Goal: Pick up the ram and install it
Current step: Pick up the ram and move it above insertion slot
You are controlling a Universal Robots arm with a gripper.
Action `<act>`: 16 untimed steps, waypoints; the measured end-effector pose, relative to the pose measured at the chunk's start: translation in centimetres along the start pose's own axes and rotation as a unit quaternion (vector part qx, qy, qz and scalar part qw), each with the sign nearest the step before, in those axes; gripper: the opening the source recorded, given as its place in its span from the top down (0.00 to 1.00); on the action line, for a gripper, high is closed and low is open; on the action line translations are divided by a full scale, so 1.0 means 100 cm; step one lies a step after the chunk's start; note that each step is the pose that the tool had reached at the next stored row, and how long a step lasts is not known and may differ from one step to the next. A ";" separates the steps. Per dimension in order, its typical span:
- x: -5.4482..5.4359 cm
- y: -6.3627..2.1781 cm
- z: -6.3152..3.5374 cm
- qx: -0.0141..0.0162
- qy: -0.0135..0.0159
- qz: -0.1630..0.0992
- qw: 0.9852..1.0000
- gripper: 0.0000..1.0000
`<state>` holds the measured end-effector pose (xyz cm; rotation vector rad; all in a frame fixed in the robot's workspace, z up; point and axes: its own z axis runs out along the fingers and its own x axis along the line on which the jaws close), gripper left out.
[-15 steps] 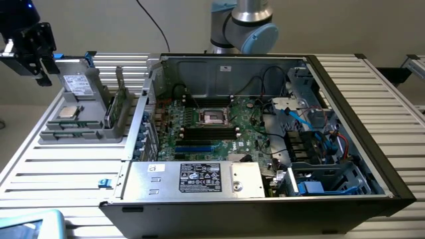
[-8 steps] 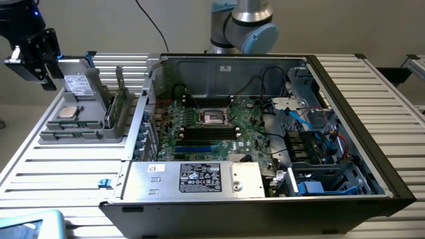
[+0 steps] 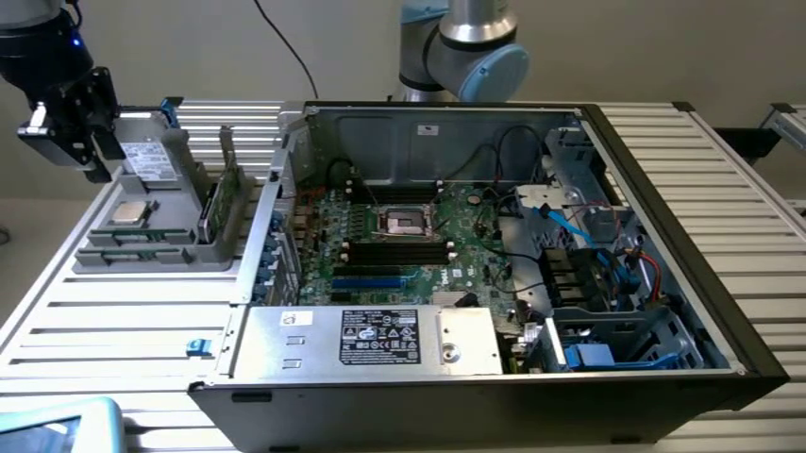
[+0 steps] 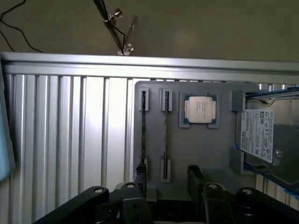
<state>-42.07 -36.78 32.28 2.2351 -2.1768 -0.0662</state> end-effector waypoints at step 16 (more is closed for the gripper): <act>0.006 -0.0048 0.0282 0.000 0.002 0.001 1.000 0.51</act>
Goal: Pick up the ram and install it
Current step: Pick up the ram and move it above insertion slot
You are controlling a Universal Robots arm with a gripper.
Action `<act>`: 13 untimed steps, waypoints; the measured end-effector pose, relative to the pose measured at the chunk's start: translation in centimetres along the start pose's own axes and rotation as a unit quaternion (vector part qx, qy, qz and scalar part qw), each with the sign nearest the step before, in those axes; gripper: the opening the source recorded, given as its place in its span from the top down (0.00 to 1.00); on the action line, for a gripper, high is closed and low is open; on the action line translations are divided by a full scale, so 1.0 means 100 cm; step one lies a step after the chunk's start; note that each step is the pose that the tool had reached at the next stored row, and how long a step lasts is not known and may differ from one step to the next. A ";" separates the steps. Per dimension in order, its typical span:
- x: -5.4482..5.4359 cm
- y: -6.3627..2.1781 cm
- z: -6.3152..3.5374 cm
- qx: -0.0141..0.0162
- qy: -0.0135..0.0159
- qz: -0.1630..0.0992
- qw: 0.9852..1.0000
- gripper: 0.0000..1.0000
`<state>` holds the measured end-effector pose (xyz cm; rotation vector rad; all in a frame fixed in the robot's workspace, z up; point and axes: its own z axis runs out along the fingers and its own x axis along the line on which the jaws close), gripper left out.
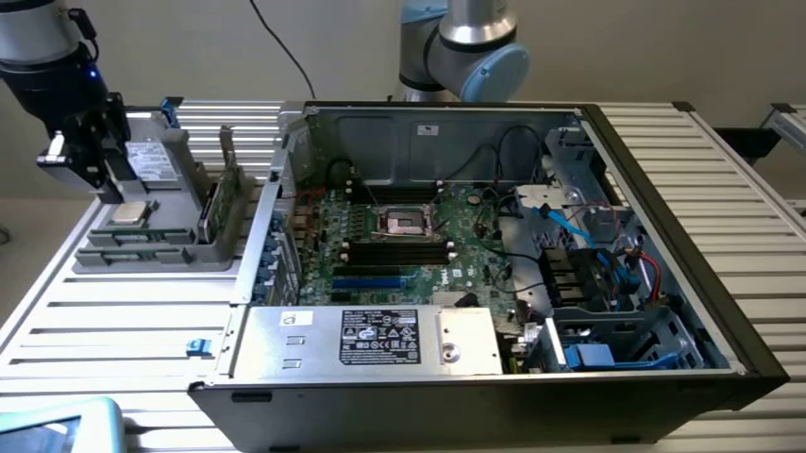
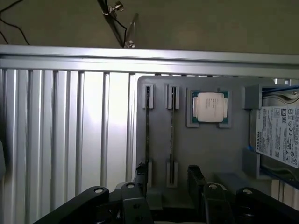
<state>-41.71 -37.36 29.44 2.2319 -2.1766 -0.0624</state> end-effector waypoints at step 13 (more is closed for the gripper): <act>0.010 -0.0008 0.0235 0.000 0.000 0.000 1.000 0.51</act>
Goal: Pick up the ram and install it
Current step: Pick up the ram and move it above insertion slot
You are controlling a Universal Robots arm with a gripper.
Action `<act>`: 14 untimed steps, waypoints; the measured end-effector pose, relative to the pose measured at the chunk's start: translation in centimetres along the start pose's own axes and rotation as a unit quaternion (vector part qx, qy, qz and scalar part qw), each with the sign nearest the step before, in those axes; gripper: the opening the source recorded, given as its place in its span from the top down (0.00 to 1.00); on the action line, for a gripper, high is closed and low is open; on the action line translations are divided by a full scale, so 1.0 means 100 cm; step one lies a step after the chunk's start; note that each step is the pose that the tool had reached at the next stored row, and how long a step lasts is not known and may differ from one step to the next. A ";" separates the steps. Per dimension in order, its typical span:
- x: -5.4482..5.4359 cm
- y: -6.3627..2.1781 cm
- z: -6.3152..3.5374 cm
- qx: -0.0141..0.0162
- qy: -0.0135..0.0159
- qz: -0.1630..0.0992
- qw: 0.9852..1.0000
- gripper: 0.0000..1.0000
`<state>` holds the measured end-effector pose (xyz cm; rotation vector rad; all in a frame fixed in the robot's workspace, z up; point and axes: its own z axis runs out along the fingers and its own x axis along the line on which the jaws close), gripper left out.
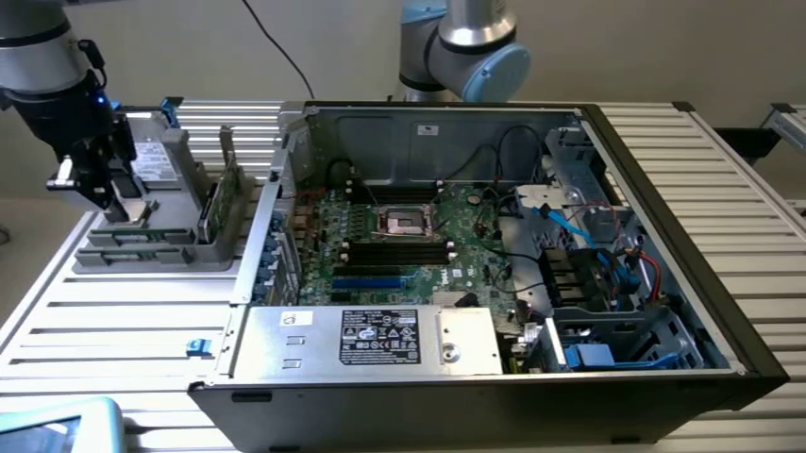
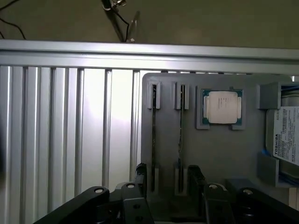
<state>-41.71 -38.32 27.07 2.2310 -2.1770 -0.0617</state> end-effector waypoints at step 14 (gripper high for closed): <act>0.009 -0.0009 0.0254 0.000 -0.004 0.000 1.000 0.51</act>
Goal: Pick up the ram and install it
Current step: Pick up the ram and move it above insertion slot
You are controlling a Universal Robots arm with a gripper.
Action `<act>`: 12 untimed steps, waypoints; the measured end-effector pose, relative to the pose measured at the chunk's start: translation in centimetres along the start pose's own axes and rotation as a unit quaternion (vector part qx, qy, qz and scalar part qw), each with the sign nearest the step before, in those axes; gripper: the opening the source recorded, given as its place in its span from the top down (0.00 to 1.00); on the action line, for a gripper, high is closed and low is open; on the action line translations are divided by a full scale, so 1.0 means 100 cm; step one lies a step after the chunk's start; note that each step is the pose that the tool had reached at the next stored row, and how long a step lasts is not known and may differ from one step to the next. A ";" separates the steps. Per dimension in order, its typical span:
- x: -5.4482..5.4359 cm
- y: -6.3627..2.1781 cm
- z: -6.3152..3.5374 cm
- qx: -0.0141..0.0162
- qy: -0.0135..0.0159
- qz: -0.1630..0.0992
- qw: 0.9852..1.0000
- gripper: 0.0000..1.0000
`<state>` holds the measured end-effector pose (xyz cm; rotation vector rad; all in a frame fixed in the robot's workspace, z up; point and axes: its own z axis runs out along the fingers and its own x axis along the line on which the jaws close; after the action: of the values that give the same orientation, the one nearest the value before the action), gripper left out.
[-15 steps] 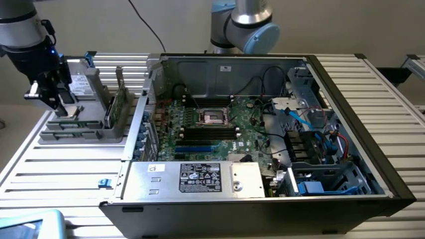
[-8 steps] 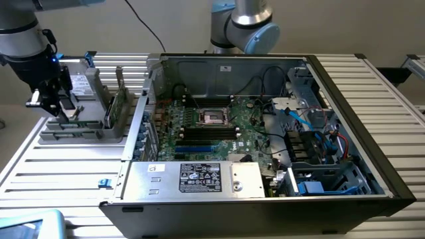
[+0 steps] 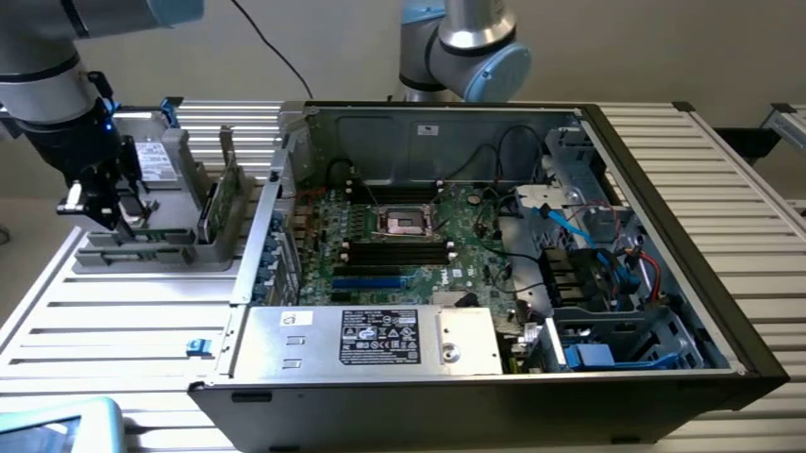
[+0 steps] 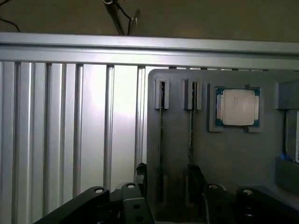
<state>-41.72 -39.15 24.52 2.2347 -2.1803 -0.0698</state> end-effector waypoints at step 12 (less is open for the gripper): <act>0.003 -0.0007 0.0160 0.000 0.000 -0.001 1.000 0.51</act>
<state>-41.72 -39.45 22.91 2.2370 -2.1786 -0.0711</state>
